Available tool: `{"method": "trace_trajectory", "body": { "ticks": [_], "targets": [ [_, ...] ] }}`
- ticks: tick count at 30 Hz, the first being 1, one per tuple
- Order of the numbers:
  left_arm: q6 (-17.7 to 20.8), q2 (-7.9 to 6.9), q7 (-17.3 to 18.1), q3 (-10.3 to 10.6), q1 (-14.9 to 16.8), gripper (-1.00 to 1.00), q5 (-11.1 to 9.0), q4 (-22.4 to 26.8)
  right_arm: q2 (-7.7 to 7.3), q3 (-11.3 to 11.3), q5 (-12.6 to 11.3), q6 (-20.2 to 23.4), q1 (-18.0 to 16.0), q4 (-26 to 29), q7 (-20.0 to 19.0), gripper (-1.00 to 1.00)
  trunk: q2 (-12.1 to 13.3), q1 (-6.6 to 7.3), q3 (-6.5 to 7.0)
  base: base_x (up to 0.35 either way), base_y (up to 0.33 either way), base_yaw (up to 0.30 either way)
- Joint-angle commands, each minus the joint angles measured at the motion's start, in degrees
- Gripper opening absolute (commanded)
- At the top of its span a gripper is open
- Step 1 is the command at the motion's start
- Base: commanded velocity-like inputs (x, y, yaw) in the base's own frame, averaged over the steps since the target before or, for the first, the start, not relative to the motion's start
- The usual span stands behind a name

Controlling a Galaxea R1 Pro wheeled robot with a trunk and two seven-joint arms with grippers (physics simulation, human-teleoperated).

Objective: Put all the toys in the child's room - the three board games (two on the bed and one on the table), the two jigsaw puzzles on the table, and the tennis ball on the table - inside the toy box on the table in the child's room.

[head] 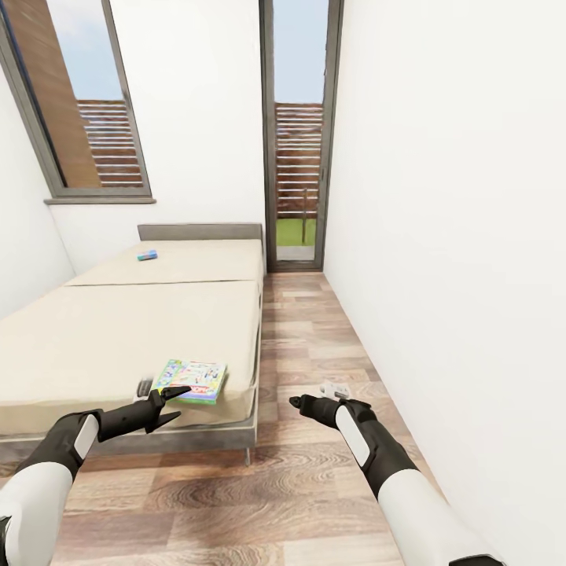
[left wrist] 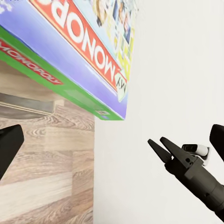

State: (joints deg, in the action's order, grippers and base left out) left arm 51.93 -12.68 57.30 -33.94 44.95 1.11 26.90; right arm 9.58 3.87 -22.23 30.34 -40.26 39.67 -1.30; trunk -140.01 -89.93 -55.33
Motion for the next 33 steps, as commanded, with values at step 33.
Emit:
{"method": "trace_trajectory", "body": {
  "ticks": [33],
  "targets": [
    [0.6,-0.41,0.4,-0.4,0.1,1.0,0.0,0.0,0.16,0.1,0.1,0.2,0.0,0.1,-0.1,1.0,0.0,0.01,-0.06,0.01,-0.048,0.0]
  ]
}}
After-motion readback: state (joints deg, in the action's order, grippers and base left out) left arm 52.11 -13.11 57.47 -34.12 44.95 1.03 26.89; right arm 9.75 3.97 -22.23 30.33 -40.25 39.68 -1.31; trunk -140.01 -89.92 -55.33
